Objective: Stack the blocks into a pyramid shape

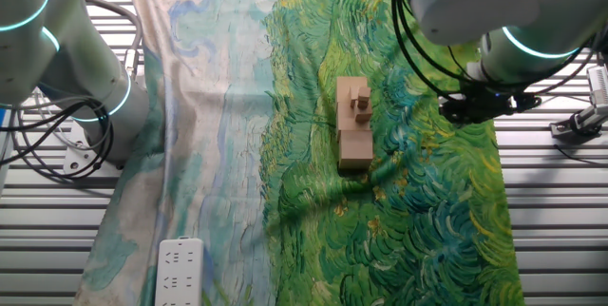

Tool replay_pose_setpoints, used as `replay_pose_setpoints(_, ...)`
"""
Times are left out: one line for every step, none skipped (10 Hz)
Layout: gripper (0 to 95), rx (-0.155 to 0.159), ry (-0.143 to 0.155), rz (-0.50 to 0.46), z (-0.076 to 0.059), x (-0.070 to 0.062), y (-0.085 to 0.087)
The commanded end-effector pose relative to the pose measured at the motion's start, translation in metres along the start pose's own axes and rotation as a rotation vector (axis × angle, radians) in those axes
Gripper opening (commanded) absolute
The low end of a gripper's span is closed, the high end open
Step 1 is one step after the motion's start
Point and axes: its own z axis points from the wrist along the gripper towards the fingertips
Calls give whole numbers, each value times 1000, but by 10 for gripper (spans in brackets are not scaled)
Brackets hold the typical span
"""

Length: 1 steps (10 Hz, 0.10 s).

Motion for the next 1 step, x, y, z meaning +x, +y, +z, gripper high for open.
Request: replay_pose_setpoints(0,0,-8,2,-1,0,1)
